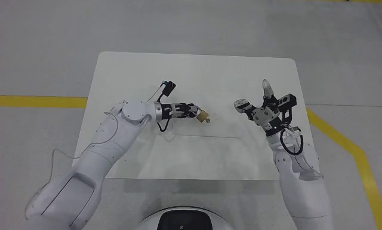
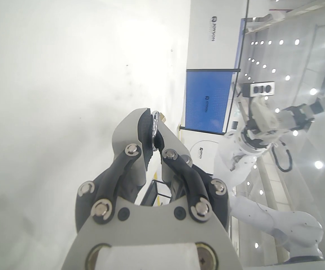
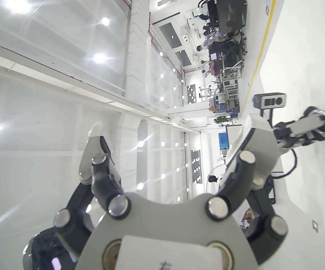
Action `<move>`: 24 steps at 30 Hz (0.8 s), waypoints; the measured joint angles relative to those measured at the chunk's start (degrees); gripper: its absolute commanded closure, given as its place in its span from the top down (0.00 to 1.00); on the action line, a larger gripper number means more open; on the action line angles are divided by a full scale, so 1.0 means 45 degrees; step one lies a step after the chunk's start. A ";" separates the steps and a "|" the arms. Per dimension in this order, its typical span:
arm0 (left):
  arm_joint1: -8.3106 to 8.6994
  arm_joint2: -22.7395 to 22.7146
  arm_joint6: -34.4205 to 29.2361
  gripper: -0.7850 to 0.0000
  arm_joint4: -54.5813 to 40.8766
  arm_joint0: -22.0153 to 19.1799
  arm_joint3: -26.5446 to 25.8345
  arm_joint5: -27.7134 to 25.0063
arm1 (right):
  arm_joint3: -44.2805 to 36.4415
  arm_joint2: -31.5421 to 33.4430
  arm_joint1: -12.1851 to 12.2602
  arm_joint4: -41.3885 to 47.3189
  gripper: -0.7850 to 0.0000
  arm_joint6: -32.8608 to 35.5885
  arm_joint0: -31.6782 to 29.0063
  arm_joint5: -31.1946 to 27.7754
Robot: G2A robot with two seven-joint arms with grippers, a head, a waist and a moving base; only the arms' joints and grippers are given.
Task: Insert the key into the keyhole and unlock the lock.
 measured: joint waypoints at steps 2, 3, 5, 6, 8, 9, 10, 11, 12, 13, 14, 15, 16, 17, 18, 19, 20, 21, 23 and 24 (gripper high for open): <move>-0.0111 0.0258 0.0188 0.00 0.0320 -0.0100 0.0195 0.0067 | 0.0011 0.0007 0.0001 0.0112 1.00 0.0006 0.0003 0.0009; -0.0154 0.0339 0.0258 0.11 0.0415 -0.0149 0.0269 0.0070 | 0.0010 0.0008 0.0001 0.0108 1.00 -0.0001 0.0004 0.0017; -0.0238 0.0463 0.0380 0.58 0.0537 -0.0245 0.0439 0.0010 | 0.0008 0.0008 0.0002 0.0091 1.00 -0.0007 0.0004 0.0021; -0.0269 0.0488 0.0391 0.90 0.0531 -0.0280 0.0508 -0.0025 | 0.0007 0.0008 0.0002 0.0089 1.00 -0.0007 0.0004 0.0021; -0.0328 0.0491 0.0317 1.00 0.0402 -0.0367 0.0671 -0.0087 | 0.0007 0.0008 0.0002 0.0089 1.00 -0.0007 0.0004 0.0021; -0.0347 0.0482 0.0257 1.00 0.0345 -0.0418 0.0756 -0.0053 | 0.0007 0.0008 0.0002 0.0089 1.00 -0.0007 0.0004 0.0021; -0.0362 0.0458 0.0235 1.00 0.0320 -0.0505 0.0855 -0.0013 | 0.0007 0.0008 0.0002 0.0089 1.00 -0.0007 0.0004 0.0021; -0.0367 0.0428 0.0262 1.00 0.0313 -0.0560 0.0895 -0.0064 | 0.0007 0.0008 0.0001 0.0089 1.00 -0.0007 0.0004 0.0021; -0.0365 0.0382 0.0309 1.00 0.0299 -0.0595 0.0912 -0.0192 | 0.0007 0.0008 0.0001 0.0089 1.00 -0.0007 0.0004 0.0021; -0.0348 0.0297 0.0383 1.00 0.0277 -0.0618 0.0911 -0.0428 | 0.0007 0.0008 0.0002 0.0089 1.00 -0.0007 0.0004 0.0021; -0.0321 0.0219 0.0467 1.00 0.0285 -0.0627 0.0892 -0.0645 | 0.0007 0.0008 0.0002 0.0089 1.00 -0.0007 0.0004 0.0021; -0.0285 0.0130 0.0586 1.00 0.0324 -0.0625 0.0856 -0.0892 | 0.0007 0.0008 0.0001 0.0089 1.00 -0.0007 0.0004 0.0021; -0.0220 0.0002 0.0783 1.00 0.0437 -0.0608 0.0771 -0.1256 | 0.0007 0.0008 0.0001 0.0089 1.00 -0.0007 0.0004 0.0021; -0.0155 -0.0103 0.0984 1.00 0.0605 -0.0590 0.0675 -0.1563 | 0.0007 0.0008 0.0001 0.0089 1.00 -0.0007 0.0004 0.0020; -0.0073 -0.0224 0.1224 1.00 0.0824 -0.0554 0.0553 -0.1890 | 0.0007 0.0008 0.0002 0.0089 1.00 -0.0007 0.0004 0.0020; 0.0057 -0.0439 0.1550 1.00 0.1080 -0.0453 0.0343 -0.2338 | 0.0007 0.0008 0.0001 0.0089 1.00 -0.0007 0.0004 0.0020; 0.0178 -0.0652 0.1797 1.00 0.1252 -0.0343 0.0162 -0.2686 | 0.0007 0.0008 0.0001 0.0090 1.00 -0.0007 0.0004 0.0020; 0.0321 -0.0902 0.2070 1.00 0.1477 -0.0213 -0.0028 -0.3042 | 0.0007 0.0008 0.0001 0.0090 1.00 -0.0007 0.0004 0.0020; 0.0723 -0.1594 0.2852 1.00 0.2238 0.0186 -0.0509 -0.3737 | 0.0007 0.0008 0.0001 0.0090 1.00 -0.0007 0.0004 0.0020; 0.0921 -0.1934 0.3355 1.00 0.2762 0.0373 -0.0762 -0.3934 | 0.0007 0.0008 0.0001 0.0090 1.00 -0.0007 0.0004 0.0020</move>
